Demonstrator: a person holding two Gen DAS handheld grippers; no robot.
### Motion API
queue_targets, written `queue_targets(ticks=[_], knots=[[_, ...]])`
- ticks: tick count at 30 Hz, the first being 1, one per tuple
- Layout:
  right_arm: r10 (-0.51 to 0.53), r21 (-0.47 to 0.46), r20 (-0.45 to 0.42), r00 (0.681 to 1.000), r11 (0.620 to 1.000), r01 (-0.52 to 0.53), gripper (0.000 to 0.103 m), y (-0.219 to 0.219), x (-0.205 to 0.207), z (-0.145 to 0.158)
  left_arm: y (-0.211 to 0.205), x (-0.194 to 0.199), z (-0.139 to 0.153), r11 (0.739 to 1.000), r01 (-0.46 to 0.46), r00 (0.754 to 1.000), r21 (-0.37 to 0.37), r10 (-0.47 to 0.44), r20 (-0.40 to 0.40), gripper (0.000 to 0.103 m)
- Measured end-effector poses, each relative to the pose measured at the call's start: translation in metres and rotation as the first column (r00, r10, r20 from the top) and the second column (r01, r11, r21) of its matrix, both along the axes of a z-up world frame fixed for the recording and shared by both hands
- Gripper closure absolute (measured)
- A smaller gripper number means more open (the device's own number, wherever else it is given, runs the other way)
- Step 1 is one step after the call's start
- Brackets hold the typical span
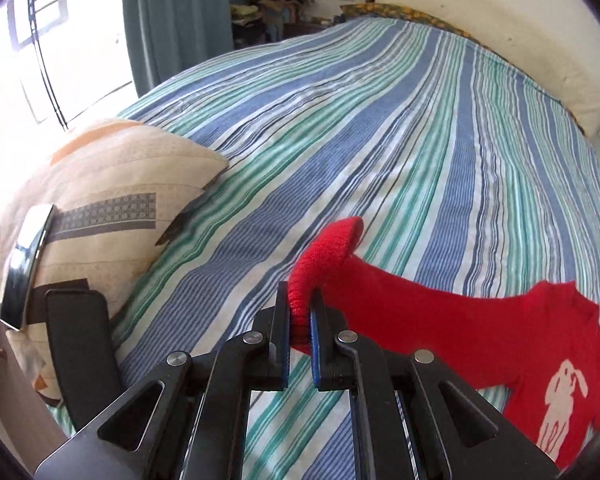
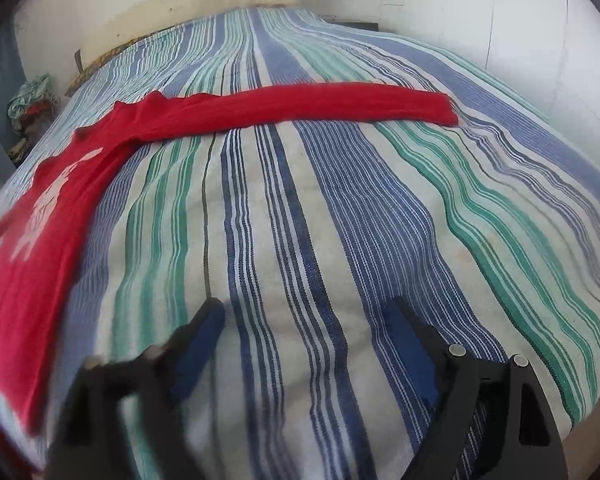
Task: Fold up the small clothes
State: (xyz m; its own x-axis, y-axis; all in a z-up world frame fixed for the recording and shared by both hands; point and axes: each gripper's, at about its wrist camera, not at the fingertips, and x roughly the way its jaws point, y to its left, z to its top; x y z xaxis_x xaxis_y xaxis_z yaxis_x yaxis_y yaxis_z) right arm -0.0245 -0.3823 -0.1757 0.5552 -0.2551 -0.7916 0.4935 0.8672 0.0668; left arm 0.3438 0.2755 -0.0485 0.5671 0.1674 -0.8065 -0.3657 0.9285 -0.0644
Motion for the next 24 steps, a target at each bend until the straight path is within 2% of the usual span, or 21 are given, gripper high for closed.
queue_targets(ticks=[2,7,14,15,17,18,19,21,24], knots=[[0.000,0.001,-0.002,1.000,1.000,0.000,0.019,0.000,0.000,-0.001,0.013,-0.001,-0.007,0.999,-0.037,0.999,0.010,0.037,-0.020,0.097],[0.004,-0.009,-0.006,1.000,1.000,-0.004,0.019,0.000,0.001,-0.002,0.035,-0.008,-0.057,0.997,-0.076,0.988,0.031,0.079,-0.134,0.098],[0.015,-0.025,-0.019,1.000,1.000,-0.015,0.019,0.002,0.001,-0.005,0.040,-0.016,-0.107,0.996,-0.083,0.972,0.013,0.084,-0.222,0.097],[0.015,-0.027,-0.020,1.000,1.000,-0.016,0.019,0.002,0.001,-0.005,0.041,-0.016,-0.112,0.997,-0.077,0.969,-0.001,0.075,-0.237,0.095],[0.015,-0.030,-0.022,1.000,0.999,-0.015,0.019,0.002,0.001,-0.005,0.050,-0.019,-0.111,0.995,-0.099,0.968,-0.017,0.092,-0.231,0.079],[0.014,-0.032,-0.021,1.000,0.999,-0.015,0.019,0.002,0.001,-0.006,0.057,-0.022,-0.109,0.991,-0.132,0.965,-0.027,0.122,-0.232,0.056],[0.013,-0.034,-0.020,1.000,0.999,-0.014,0.018,0.003,0.001,-0.006,0.065,-0.026,-0.106,0.985,-0.168,0.960,-0.035,0.156,-0.231,0.041],[0.010,-0.041,-0.019,1.000,0.999,-0.011,0.018,0.004,0.001,-0.006,0.075,-0.035,-0.101,0.978,-0.198,0.959,-0.062,0.180,-0.221,0.042],[0.005,-0.048,-0.015,1.000,0.999,-0.006,0.015,0.005,0.001,-0.008,0.075,-0.050,-0.090,0.983,-0.176,0.966,-0.059,0.161,-0.202,0.043]])
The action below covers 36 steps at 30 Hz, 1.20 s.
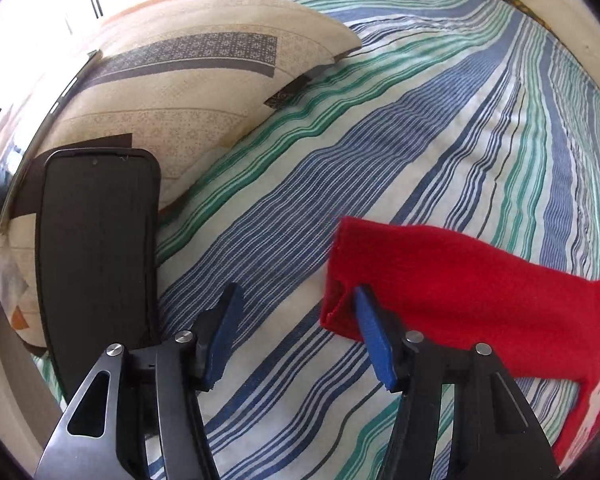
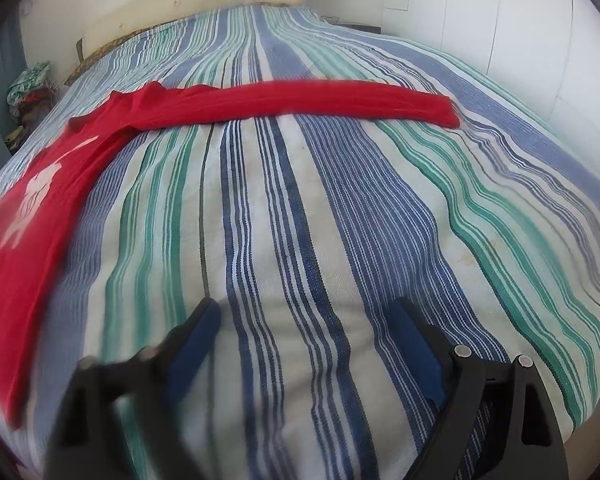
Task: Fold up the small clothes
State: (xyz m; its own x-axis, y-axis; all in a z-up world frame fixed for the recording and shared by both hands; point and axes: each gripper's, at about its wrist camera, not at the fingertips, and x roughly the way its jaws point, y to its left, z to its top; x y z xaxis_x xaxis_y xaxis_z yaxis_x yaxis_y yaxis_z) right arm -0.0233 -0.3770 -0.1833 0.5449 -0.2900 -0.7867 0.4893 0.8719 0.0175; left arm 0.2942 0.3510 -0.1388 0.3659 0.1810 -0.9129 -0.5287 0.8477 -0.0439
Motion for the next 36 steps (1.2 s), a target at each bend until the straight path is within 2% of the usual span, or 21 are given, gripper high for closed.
queue_targets(ticks=[2,4,5,7,10,12,16,20,22,24,27,30,33,36], knots=[[0.001,-0.001,-0.001,1.000,1.000,-0.001,0.014,0.000,0.001,-0.001,-0.013,-0.018,0.010,0.999,0.031,0.999,0.025,-0.032,0.033,0.041],[0.004,0.005,0.000,1.000,1.000,-0.004,0.011,0.000,0.001,-0.001,-0.038,-0.035,0.020,0.995,0.088,0.994,0.046,-0.091,0.067,0.031],[0.006,0.006,0.000,1.000,1.000,-0.006,0.010,0.000,0.001,-0.002,-0.054,-0.045,0.026,0.992,0.118,0.989,0.052,-0.122,0.085,0.030],[0.015,0.007,-0.004,1.000,1.000,-0.015,0.007,0.000,0.002,-0.002,-0.086,-0.066,0.034,0.981,0.190,0.973,0.034,-0.192,0.127,0.028],[0.021,0.018,-0.010,1.000,1.000,-0.021,0.005,0.000,0.004,0.000,-0.138,-0.091,0.045,0.951,0.308,0.935,-0.028,-0.297,0.193,0.023],[0.012,0.028,-0.008,1.000,1.000,-0.012,0.004,-0.001,0.004,0.000,-0.175,-0.109,0.051,0.922,0.385,0.900,-0.041,-0.365,0.237,0.018],[0.002,0.029,-0.022,1.000,1.000,-0.002,0.003,-0.002,0.008,0.002,-0.247,-0.129,0.055,0.855,0.518,0.826,0.009,-0.503,0.254,0.017],[-0.018,0.010,-0.020,1.000,1.000,0.019,0.004,0.008,0.006,0.020,-0.296,-0.166,0.043,0.770,0.635,0.744,0.067,-0.633,0.216,0.017],[0.023,0.030,0.029,0.999,0.999,-0.024,0.004,0.025,0.001,0.036,-0.312,-0.178,0.031,0.727,0.682,0.708,0.079,-0.683,0.179,0.017],[0.100,0.036,0.062,0.993,0.994,-0.102,0.004,0.048,0.000,0.053,-0.323,-0.186,0.017,0.697,0.713,0.684,0.075,-0.715,0.142,0.017],[0.268,0.067,0.106,0.958,0.959,-0.275,0.004,0.093,0.005,0.074,-0.332,-0.194,0.001,0.668,0.740,0.660,0.078,-0.744,0.107,0.017],[0.414,0.072,0.110,0.904,0.903,-0.422,0.004,0.141,0.012,0.081,-0.337,-0.200,-0.007,0.649,0.749,0.641,0.131,-0.760,0.102,0.013],[0.487,0.077,0.095,0.868,0.866,-0.494,0.004,0.175,0.018,0.065,-0.334,-0.201,-0.012,0.655,0.744,0.645,0.132,-0.755,0.114,0.008],[0.483,0.148,0.024,0.875,0.864,-0.481,0.004,0.182,0.027,0.028,-0.330,-0.201,-0.015,0.662,0.739,0.650,0.125,-0.750,0.123,0.005]])
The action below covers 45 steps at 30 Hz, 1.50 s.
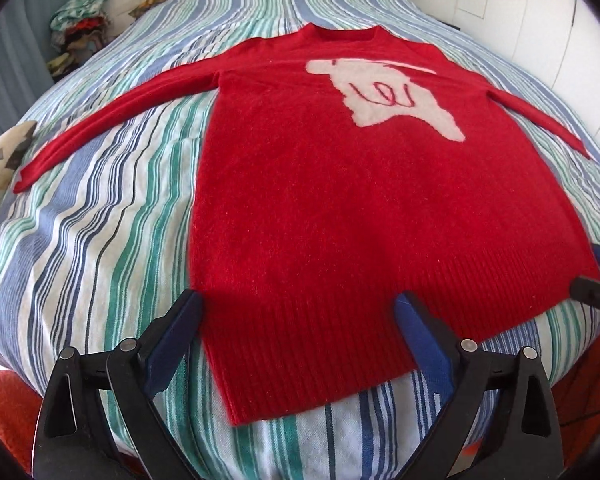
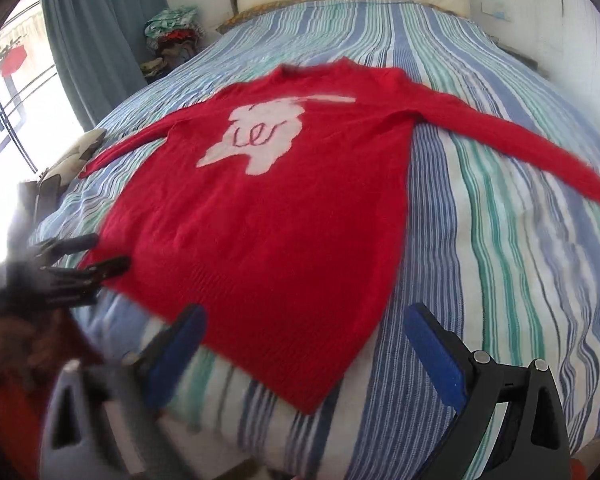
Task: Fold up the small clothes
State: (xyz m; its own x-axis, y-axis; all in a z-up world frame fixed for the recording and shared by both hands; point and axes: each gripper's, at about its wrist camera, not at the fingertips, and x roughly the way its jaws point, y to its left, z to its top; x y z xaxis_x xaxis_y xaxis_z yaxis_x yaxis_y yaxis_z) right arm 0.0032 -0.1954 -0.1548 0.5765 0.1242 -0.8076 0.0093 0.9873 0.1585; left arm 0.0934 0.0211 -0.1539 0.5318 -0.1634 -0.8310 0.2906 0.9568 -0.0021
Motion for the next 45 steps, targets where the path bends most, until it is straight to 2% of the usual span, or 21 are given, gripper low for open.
queue_targets(ticks=[2,7,9,11,14,16,21,25,26,28,29,33,45], knots=[[-0.016,0.002,-0.083,0.996,1.000,0.016,0.005,-0.002,0.001,-0.024,0.002,0.000,-0.001,1.000,-0.004,1.000,-0.009,0.004,-0.001,0.004],[-0.029,-0.016,-0.074,0.997,0.999,0.028,0.005,-0.005,-0.012,-0.021,0.002,-0.004,-0.001,1.000,-0.006,1.000,-0.003,0.006,0.009,0.003],[-0.062,-0.034,-0.038,0.997,0.998,0.061,0.005,-0.008,-0.019,-0.013,0.004,-0.007,0.007,1.000,-0.024,1.000,-0.001,0.024,0.004,0.004],[-0.125,-0.059,0.041,0.991,0.990,0.127,0.005,-0.017,-0.029,0.001,0.010,-0.012,0.020,0.999,-0.043,0.998,-0.033,0.044,0.034,0.004],[-0.246,-0.072,0.157,0.956,0.963,0.260,0.005,-0.040,-0.040,0.025,0.025,-0.009,0.040,0.994,-0.099,0.986,-0.049,0.104,0.129,0.003],[-0.328,-0.079,0.196,0.924,0.934,0.348,0.005,-0.061,-0.042,0.032,0.039,0.006,0.043,0.988,-0.153,0.976,-0.032,0.156,0.153,0.003],[-0.482,-0.041,0.146,0.864,0.869,0.492,0.005,-0.122,-0.023,0.019,0.081,0.056,0.026,0.954,-0.301,0.946,-0.007,0.300,0.124,0.003],[-0.562,-0.026,0.090,0.823,0.824,0.566,0.005,-0.152,-0.019,-0.005,0.097,0.079,-0.002,0.947,-0.312,0.948,0.072,0.306,0.084,0.003],[-0.567,-0.033,0.074,0.821,0.821,0.570,0.005,-0.155,-0.019,-0.014,0.100,0.080,-0.011,0.948,-0.307,0.951,0.088,0.302,0.072,0.003],[-0.553,-0.063,0.058,0.831,0.829,0.556,0.004,-0.153,-0.023,-0.030,0.108,0.073,-0.020,0.950,-0.309,0.948,0.035,0.305,0.088,0.001],[-0.546,-0.074,0.071,0.835,0.832,0.550,0.004,-0.151,-0.025,-0.032,0.110,0.072,-0.021,0.948,-0.318,0.945,0.017,0.315,0.091,0.001],[-0.537,-0.061,0.066,0.841,0.839,0.540,0.003,-0.154,-0.026,-0.034,0.107,0.074,-0.021,0.947,-0.320,0.945,0.025,0.317,0.086,0.000],[-0.539,-0.075,0.073,0.839,0.836,0.543,0.000,-0.150,-0.025,-0.037,0.106,0.074,-0.022,0.947,-0.321,0.943,0.027,0.317,0.101,0.000]])
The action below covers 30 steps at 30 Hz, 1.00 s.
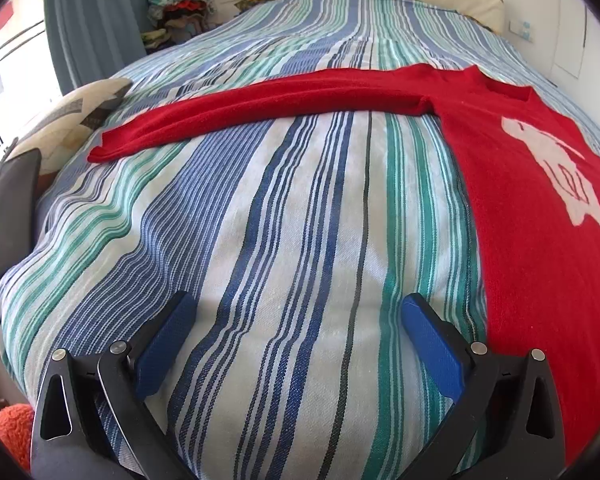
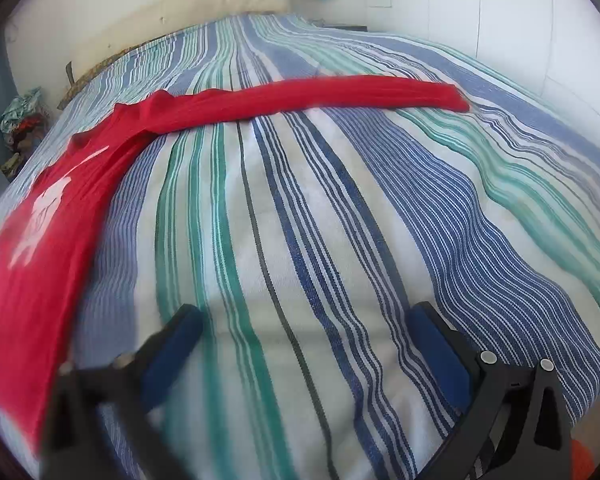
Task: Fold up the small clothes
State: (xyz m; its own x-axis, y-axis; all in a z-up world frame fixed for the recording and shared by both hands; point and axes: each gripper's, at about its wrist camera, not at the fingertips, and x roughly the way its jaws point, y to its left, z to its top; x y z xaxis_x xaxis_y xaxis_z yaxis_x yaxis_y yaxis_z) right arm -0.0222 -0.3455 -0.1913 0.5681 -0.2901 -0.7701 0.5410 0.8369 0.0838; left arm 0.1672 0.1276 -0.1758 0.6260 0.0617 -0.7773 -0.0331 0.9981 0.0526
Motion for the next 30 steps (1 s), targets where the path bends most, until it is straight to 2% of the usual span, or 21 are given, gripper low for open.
queue_targets(ticks=[11,14,16,18,21,23,26,28,30], knots=[[0.001,-0.005,0.003,1.000,1.000,-0.001,0.000,0.001,0.000,0.000,-0.006,-0.004,0.000,0.999,-0.026,0.999,0.036,0.025,0.027,0.000],[0.004,-0.011,-0.001,1.000,1.000,-0.004,0.000,0.002,0.002,0.000,-0.008,-0.003,0.003,0.998,-0.030,1.000,0.049,0.030,-0.002,0.000],[0.005,-0.010,-0.001,1.000,1.000,-0.005,0.000,0.001,0.002,0.000,-0.006,-0.004,0.010,0.999,-0.022,0.999,0.038,0.023,-0.022,0.001],[0.005,0.000,-0.002,1.000,1.000,-0.005,0.000,0.000,0.001,0.002,-0.003,-0.009,0.021,1.000,-0.024,1.000,-0.009,0.024,-0.012,0.001],[0.008,0.070,0.009,1.000,0.998,-0.008,0.001,-0.006,-0.002,0.016,0.004,-0.008,0.043,0.992,-0.011,0.999,-0.129,0.016,0.037,0.001],[0.022,0.147,0.073,0.997,0.989,-0.032,0.001,-0.016,-0.001,0.032,0.007,0.006,0.053,0.987,-0.013,0.999,-0.162,0.021,0.045,0.001],[0.050,0.212,0.131,0.990,0.974,-0.077,0.001,-0.041,0.022,0.061,0.009,0.036,0.050,0.979,-0.027,1.000,-0.202,0.028,0.004,0.001],[0.063,0.254,0.148,0.987,0.962,-0.100,0.001,-0.061,0.046,0.075,0.010,0.051,0.034,0.980,-0.048,0.999,-0.191,0.042,-0.035,0.001],[0.063,0.301,0.150,0.987,0.948,-0.106,0.002,-0.079,0.069,0.075,0.012,0.061,0.009,0.986,-0.083,0.993,-0.146,0.068,-0.100,0.001]])
